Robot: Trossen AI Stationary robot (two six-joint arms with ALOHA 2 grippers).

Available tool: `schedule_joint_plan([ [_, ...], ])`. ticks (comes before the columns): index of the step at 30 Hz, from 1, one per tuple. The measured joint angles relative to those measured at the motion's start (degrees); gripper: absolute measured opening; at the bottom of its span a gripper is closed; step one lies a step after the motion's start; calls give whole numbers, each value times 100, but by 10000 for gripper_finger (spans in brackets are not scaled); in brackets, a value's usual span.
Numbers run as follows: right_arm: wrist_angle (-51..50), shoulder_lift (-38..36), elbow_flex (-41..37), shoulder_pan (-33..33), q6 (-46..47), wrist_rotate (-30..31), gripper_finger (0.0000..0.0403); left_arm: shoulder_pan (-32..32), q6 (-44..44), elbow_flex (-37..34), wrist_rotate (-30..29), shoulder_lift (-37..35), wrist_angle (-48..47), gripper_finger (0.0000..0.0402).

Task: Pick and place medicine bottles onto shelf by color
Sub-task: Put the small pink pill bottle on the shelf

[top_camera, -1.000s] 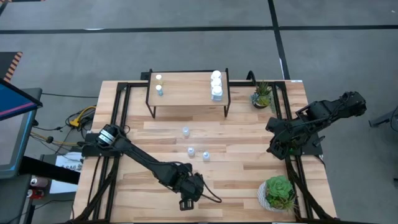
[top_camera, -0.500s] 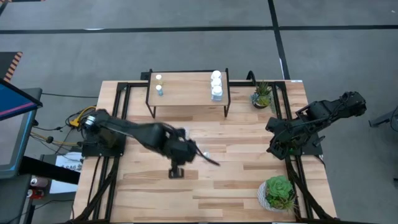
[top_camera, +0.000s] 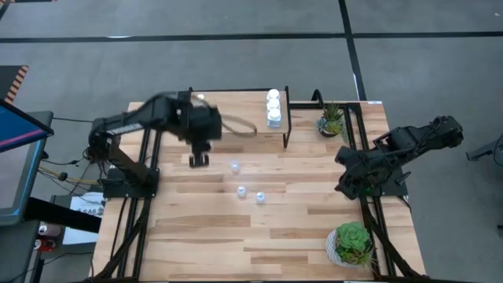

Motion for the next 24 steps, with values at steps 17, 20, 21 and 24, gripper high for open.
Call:
schedule_joint_plan([
  [17,26,0,0,-393,575,164,270,3182,2736,-2,846,171,427,88],
  [20,54,0,0,-465,572,164,270,3406,2926,-4,1023,324,490,88],
  [21,64,0,0,-493,572,164,270,3436,2961,-4,1062,382,547,88],
  [24,66,2,0,-560,572,164,270,3511,3085,-4,1076,543,691,88],
])
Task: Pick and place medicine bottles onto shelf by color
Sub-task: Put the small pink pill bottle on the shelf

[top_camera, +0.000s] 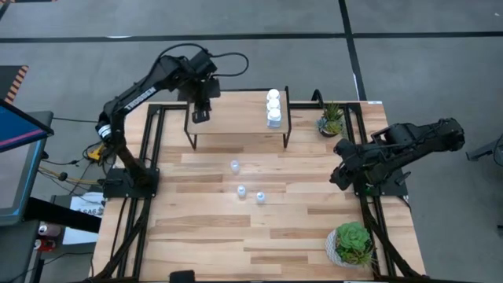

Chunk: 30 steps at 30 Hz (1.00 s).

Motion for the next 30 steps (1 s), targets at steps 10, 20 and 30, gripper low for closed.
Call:
schedule_joint_plan([
  [10,2,0,0,-72,0,0,270,308,399,0,174,554,178,88],
  [20,0,0,0,-69,87,0,270,696,547,-50,339,581,134,88],
  [30,-2,0,0,-69,90,0,270,693,574,-339,385,588,379,88],
])
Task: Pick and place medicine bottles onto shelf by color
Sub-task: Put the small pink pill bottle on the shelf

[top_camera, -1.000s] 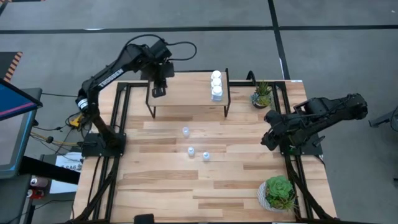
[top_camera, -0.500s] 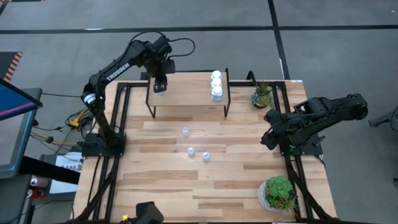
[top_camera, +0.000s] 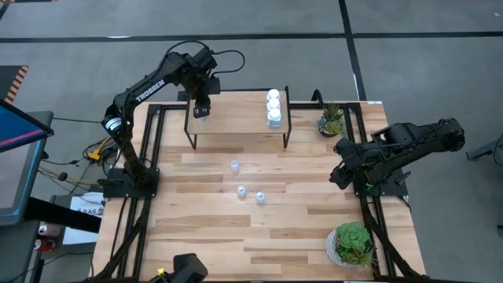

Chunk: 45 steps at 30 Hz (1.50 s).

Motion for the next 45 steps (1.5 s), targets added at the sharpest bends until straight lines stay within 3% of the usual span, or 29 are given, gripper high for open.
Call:
schedule_joint_plan([
  [30,0,0,0,0,7,-4,270,-30,150,-317,-163,-3,175,90],
  [45,0,0,0,0,2,-15,270,-30,-52,-315,-166,-3,179,177],
])
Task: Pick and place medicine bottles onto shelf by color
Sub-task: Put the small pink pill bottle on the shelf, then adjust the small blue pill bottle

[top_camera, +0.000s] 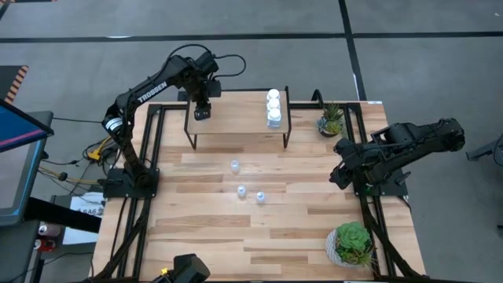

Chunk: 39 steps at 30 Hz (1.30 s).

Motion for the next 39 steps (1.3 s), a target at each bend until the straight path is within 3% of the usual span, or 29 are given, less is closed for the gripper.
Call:
schedule_joint_plan([
  [15,0,0,0,0,0,-22,270,-69,-51,626,-124,-4,-61,184],
  [28,0,0,0,2,2,-20,270,-932,-525,1650,-95,-12,-1082,184],
  [39,0,-2,0,2,2,-19,270,-1052,-951,826,313,-105,-1296,184],
])
